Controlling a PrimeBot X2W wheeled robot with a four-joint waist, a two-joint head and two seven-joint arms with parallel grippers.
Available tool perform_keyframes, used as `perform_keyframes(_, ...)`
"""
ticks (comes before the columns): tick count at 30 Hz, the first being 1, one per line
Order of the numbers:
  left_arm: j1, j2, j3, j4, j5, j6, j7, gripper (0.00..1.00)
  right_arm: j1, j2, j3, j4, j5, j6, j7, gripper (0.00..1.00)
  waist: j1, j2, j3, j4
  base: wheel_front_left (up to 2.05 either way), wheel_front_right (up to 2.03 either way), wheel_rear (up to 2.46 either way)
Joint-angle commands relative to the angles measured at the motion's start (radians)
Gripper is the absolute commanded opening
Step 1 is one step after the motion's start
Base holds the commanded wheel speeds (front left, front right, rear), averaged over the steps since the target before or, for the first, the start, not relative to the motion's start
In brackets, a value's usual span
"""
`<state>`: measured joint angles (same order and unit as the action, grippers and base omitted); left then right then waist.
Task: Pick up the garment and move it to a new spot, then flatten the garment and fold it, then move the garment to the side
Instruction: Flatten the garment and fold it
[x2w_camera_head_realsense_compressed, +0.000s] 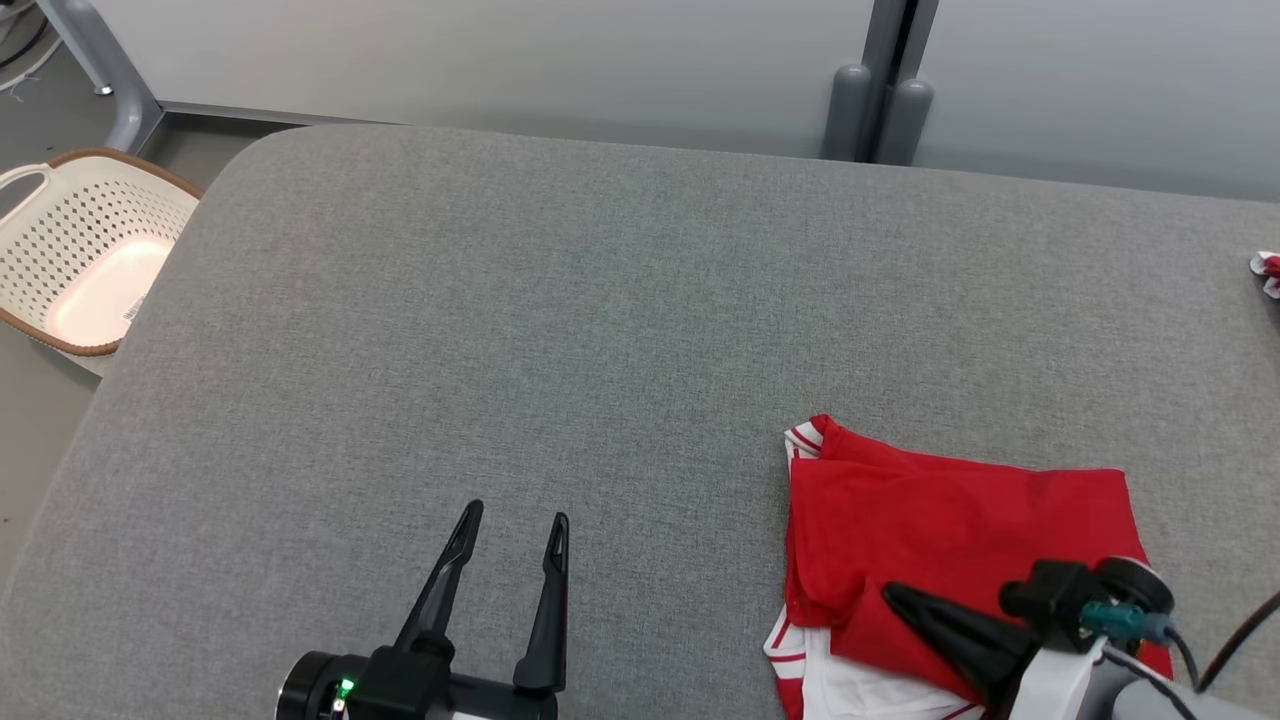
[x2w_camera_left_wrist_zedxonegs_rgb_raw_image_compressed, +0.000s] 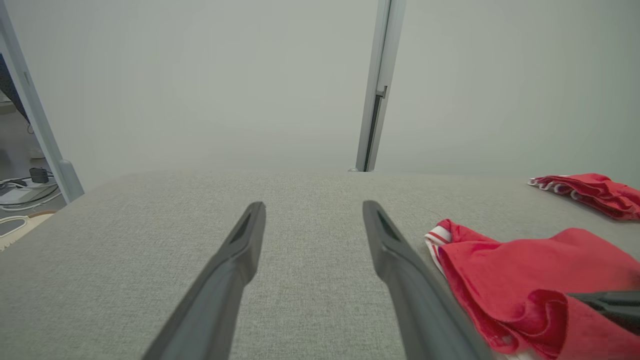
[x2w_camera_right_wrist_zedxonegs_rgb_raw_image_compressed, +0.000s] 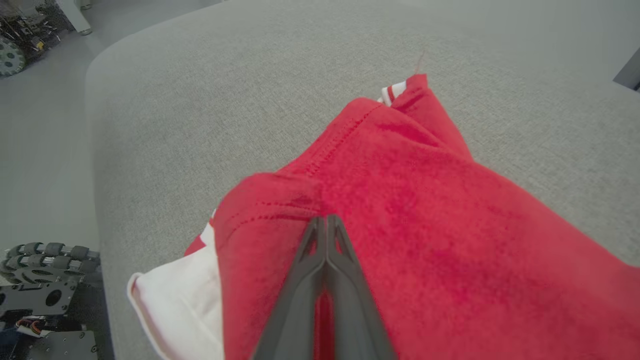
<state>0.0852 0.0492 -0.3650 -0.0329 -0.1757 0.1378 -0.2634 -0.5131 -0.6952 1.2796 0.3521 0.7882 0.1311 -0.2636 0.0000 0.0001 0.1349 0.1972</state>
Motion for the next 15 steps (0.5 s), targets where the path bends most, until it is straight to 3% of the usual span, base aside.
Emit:
perform_keyframes(1, -0.016, 0.003, 0.003, -0.006, 0.006, 0.004, -0.001, 1.00, 0.033, -0.005, 0.003, -0.023, -0.027, -0.001, 0.000, 0.00, 0.0000, -0.0001, 0.002, 0.000, 0.00, 0.00, 0.00)
perform_keyframes(9, -0.020, 0.003, 0.004, -0.007, 0.003, 0.003, -0.001, 1.00, 0.148, -0.009, 0.002, -0.192, -0.087, -0.001, 0.079, 0.00, 0.0000, -0.0001, 0.003, -0.008, 0.00, 0.00, 0.00)
perform_keyframes(15, -0.008, 0.003, 0.013, -0.015, 0.001, 0.007, -0.001, 1.00, 0.122, -0.005, -0.001, -0.231, -0.049, -0.001, 0.019, 0.00, 0.0000, -0.0001, -0.018, -0.025, 0.00, 0.00, 0.00)
